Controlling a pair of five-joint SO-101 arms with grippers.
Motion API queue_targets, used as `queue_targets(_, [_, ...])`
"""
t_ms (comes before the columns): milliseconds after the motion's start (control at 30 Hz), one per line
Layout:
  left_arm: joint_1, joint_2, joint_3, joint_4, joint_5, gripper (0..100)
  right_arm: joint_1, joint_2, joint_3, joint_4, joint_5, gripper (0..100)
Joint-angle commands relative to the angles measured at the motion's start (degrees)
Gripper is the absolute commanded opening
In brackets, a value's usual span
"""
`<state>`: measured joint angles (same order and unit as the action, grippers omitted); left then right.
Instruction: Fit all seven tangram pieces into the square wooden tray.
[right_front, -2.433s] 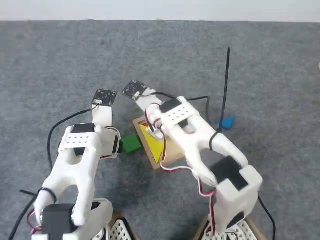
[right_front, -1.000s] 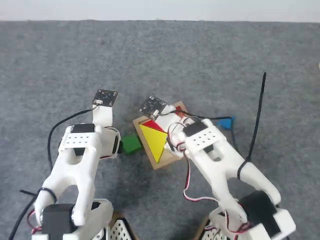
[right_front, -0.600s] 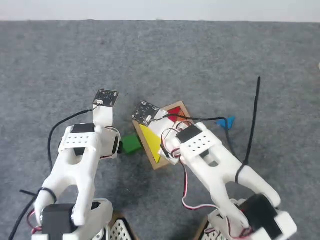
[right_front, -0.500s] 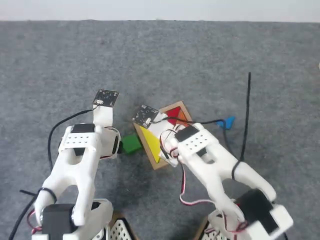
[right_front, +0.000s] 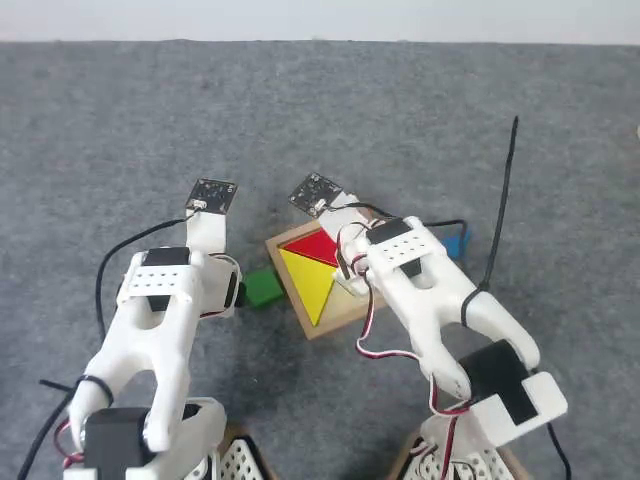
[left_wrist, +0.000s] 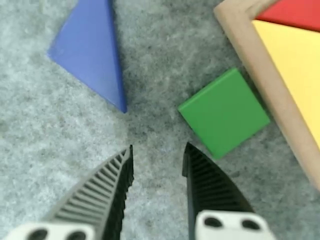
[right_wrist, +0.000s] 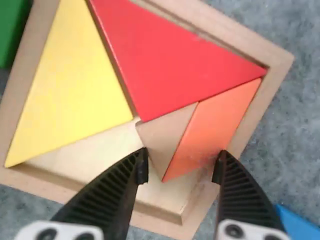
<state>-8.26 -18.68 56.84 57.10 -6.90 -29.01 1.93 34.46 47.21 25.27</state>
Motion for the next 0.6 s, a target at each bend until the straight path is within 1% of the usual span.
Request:
queue_targets(0, [-0.18,-2.02,-0.13,-1.05,-0.79,15,0.48,0.22,-3.34,-1.45,0.44,21.5])
queue_targets(233, [-0.18,-2.02,-0.04,-1.05,-0.79,15,2.42,0.66,-7.3,-1.71,0.26,21.5])
queue_targets(433, [-0.18,-2.02,-0.04,-1.05,-0.79,15,3.12,0.13,-10.11,-2.07,-2.29,21.5])
queue_targets(567, [-0.18,-2.02,-0.04,-1.05,-0.79,15,3.38,-2.77,-9.85,-1.54,-5.19,21.5])
